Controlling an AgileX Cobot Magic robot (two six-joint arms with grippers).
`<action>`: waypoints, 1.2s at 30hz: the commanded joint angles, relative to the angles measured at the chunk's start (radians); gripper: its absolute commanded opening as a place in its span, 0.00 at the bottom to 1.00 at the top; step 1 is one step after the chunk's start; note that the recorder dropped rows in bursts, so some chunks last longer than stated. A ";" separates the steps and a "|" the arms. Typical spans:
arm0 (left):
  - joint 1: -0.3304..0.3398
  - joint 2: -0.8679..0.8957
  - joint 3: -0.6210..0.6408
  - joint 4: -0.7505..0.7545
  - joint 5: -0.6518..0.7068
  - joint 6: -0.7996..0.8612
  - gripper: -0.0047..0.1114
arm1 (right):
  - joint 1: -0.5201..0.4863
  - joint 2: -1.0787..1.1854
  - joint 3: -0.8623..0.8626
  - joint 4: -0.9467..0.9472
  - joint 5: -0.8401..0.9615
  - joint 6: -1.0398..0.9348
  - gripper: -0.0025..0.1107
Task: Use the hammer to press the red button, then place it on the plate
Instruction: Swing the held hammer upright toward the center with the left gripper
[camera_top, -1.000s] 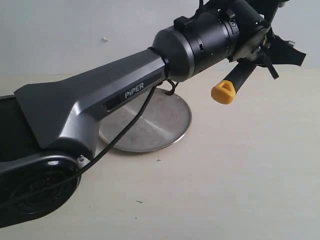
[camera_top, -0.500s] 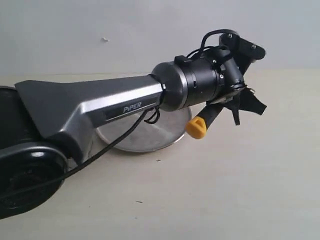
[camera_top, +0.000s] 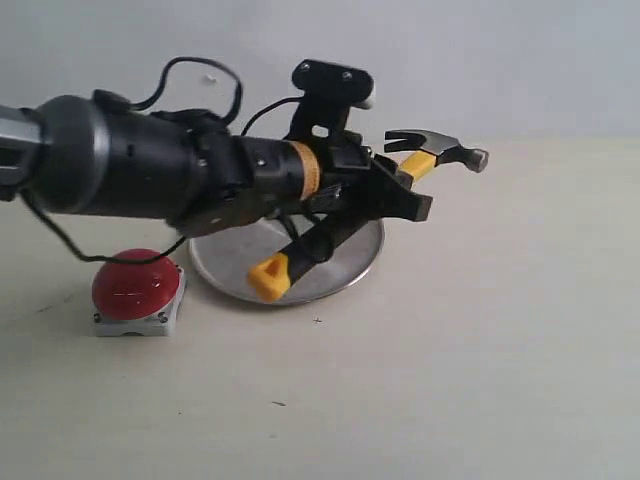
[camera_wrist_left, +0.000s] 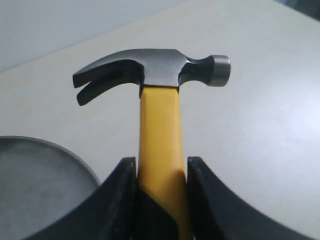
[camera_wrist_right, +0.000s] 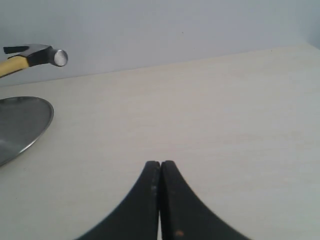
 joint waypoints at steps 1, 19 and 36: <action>0.026 -0.121 0.183 -0.295 -0.348 0.270 0.04 | -0.003 -0.005 0.004 0.000 -0.012 -0.001 0.02; 0.024 -0.191 0.620 -0.670 -1.027 0.551 0.04 | -0.003 -0.005 0.004 -0.092 -0.017 -0.010 0.02; 0.024 -0.199 0.577 -0.661 -1.027 0.542 0.04 | -0.003 -0.005 0.004 0.105 -0.427 0.381 0.02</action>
